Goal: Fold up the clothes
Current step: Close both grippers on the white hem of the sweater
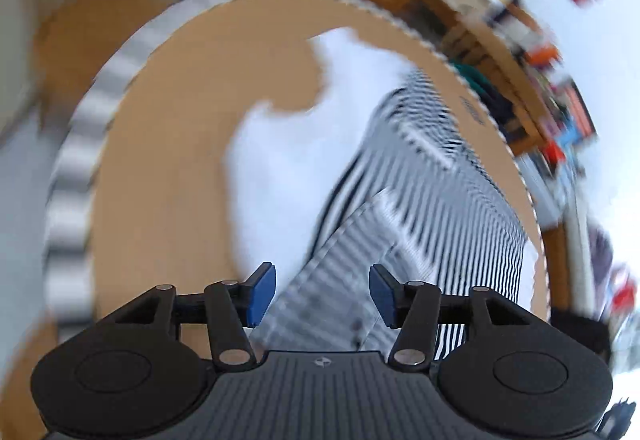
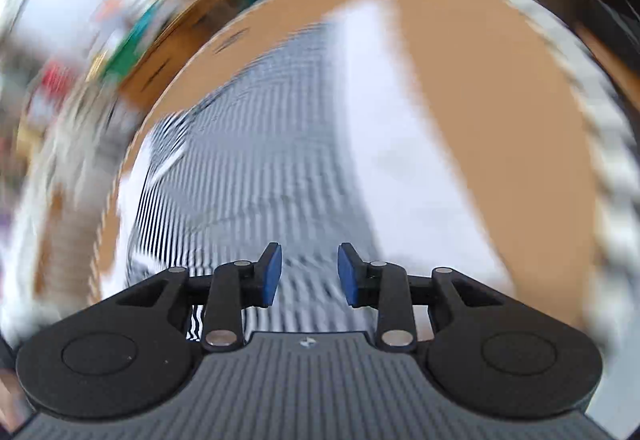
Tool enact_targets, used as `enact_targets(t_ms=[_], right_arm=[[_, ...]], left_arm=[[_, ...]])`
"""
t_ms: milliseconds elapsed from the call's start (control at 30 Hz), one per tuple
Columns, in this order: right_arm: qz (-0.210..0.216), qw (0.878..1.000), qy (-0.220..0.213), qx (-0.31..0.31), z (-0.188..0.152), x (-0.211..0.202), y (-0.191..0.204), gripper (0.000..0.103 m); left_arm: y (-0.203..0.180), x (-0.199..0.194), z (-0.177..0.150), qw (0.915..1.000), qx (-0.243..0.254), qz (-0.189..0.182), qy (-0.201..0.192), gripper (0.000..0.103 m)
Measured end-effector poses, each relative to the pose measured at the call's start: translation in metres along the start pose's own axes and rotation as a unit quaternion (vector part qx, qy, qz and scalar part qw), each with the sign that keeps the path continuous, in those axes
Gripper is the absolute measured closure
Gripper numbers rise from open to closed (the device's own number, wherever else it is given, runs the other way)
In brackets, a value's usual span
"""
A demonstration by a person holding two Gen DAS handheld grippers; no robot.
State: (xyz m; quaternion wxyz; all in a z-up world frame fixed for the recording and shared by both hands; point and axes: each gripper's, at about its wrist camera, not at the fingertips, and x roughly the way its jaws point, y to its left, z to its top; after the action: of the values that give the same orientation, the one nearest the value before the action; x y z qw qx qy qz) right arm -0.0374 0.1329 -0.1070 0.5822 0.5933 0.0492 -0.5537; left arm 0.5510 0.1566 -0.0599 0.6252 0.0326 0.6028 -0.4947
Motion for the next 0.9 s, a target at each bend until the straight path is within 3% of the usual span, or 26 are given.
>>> enact_targets(t_ms=[33, 100, 333, 900], right_arm=[[0.0, 0.999, -0.008, 0.048, -0.006, -0.012, -0.021, 0.066], [-0.003, 0.992, -0.02, 0.123, -0.016, -0.029, -0.054, 0.051], [0.004, 0.967, -0.049, 0.249, -0.029, -0.031, -0.1, 0.051], [0.017, 0.973, -0.055, 0.223, -0.007, -0.002, -0.076, 0.052]], left_arm=[[0.012, -0.001, -0.009, 0.9994, -0.033, -0.003, 0.002, 0.048], [0.03, -0.004, -0.025, 0.9961, -0.089, -0.003, -0.001, 0.048], [0.044, -0.003, -0.043, 0.9871, -0.158, -0.011, -0.025, 0.047], [0.044, 0.014, -0.039, 0.9772, -0.208, -0.035, -0.026, 0.047]])
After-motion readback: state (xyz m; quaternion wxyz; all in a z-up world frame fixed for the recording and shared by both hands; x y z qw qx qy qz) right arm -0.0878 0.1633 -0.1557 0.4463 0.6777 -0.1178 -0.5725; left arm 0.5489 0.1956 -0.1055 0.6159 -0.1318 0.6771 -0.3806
